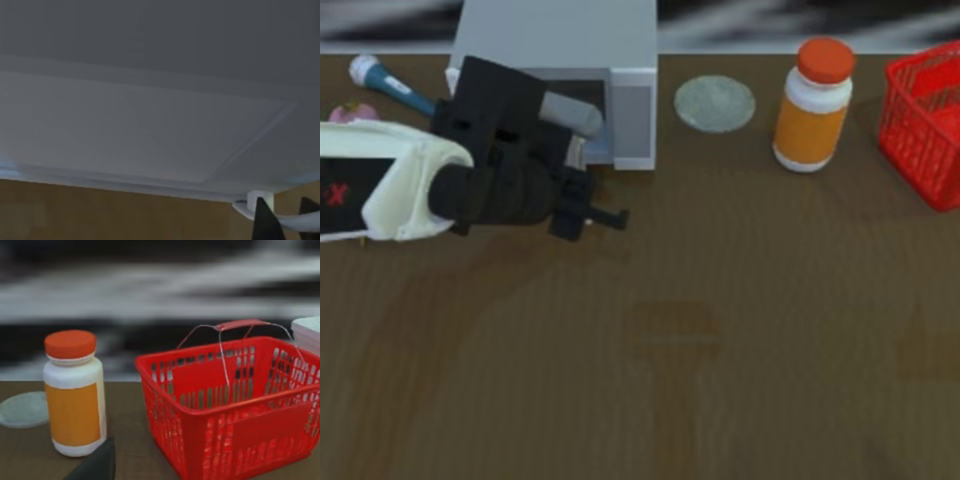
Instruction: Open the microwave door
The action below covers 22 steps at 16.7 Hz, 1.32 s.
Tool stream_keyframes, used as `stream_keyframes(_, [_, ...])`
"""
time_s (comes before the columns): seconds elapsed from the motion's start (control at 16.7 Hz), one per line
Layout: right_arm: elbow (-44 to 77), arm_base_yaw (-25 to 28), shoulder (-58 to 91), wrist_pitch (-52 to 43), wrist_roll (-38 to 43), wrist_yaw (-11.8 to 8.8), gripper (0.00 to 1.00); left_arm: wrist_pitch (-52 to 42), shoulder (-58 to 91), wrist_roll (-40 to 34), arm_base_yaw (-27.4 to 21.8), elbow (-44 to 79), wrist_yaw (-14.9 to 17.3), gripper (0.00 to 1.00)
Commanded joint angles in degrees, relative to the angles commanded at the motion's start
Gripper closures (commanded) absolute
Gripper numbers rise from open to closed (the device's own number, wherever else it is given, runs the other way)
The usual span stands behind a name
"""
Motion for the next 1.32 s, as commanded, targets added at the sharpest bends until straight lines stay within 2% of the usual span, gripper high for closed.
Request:
stream_keyframes(0.42, [0.00,0.00,0.00,0.00,0.00,0.00,0.00,0.00,0.00,0.00,0.00,0.00,0.00,1.00])
stream_keyframes(0.96, [0.00,0.00,0.00,0.00,0.00,0.00,0.00,0.07,-1.49,3.65,1.52,-1.78,3.17,1.00])
stream_keyframes(1.32, [0.00,0.00,0.00,0.00,0.00,0.00,0.00,0.06,-1.55,3.84,1.61,-1.87,3.29,1.00])
